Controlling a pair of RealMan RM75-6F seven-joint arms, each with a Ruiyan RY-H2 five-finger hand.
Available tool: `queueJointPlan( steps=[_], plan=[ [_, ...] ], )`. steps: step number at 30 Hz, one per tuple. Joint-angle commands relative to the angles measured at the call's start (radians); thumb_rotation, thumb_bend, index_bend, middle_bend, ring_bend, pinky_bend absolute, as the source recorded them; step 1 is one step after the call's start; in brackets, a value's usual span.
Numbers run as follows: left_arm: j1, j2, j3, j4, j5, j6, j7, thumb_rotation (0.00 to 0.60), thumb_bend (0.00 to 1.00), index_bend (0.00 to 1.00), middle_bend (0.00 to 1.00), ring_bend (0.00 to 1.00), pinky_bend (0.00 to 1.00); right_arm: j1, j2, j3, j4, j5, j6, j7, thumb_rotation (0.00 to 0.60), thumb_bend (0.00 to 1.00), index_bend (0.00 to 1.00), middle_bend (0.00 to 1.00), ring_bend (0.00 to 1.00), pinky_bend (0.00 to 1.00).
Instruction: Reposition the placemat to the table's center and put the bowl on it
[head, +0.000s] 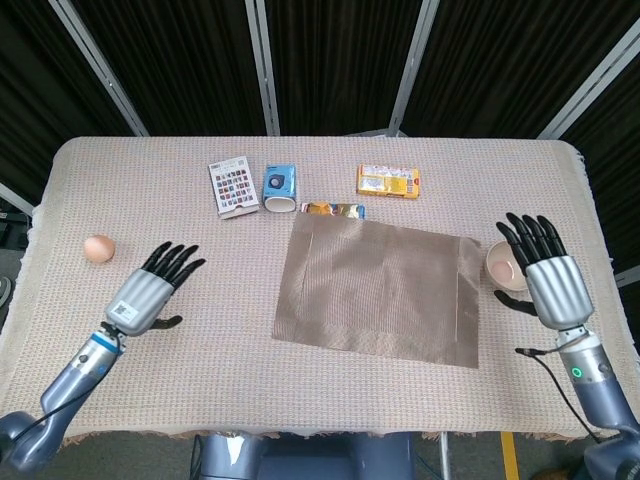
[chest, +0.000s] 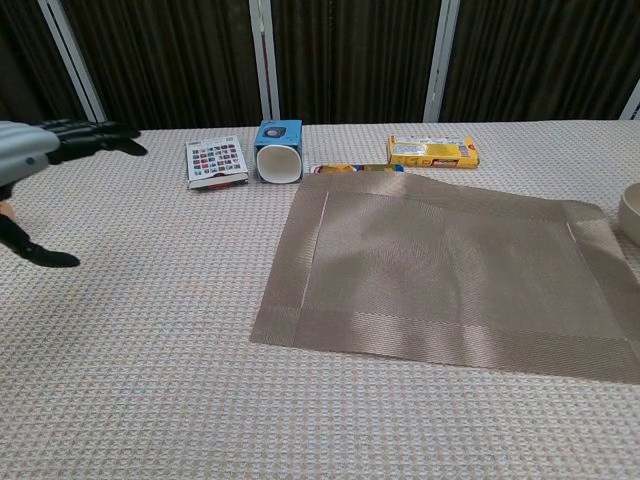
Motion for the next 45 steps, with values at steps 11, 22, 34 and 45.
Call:
queueJointPlan(
  steps=[11, 22, 34, 45],
  plan=[
    [-0.171, -0.269, 0.027, 0.248, 0.076, -0.132, -0.071, 0.6, 0.12, 0.2, 0.0, 0.0, 0.0, -0.181, 0.062, -0.06, -0.252, 0.108, 0.046, -0.175, 0.6, 0.0, 0.0, 0.0, 0.0, 0.0],
    [-0.218, -0.408, 0.064, 0.428, 0.122, -0.088, -0.148, 0.6, 0.18, 0.22, 0.0, 0.0, 0.0, -0.189, 0.051, -0.046, -0.22, 0.111, 0.029, -0.164, 0.6, 0.0, 0.0, 0.0, 0.0, 0.0],
    [-0.268, -0.504, 0.079, 0.533, 0.131, -0.072, -0.194, 0.6, 0.18, 0.24, 0.0, 0.0, 0.0, -0.2, 0.059, -0.02, -0.218, 0.111, 0.034, -0.145, 0.6, 0.0, 0.0, 0.0, 0.0, 0.0],
    [-0.275, -0.5, 0.097, 0.532, 0.113, -0.075, -0.168, 0.6, 0.18, 0.25, 0.0, 0.0, 0.0, -0.212, 0.071, -0.002, -0.228, 0.099, 0.049, -0.127, 0.6, 0.0, 0.0, 0.0, 0.0, 0.0]
  ],
)
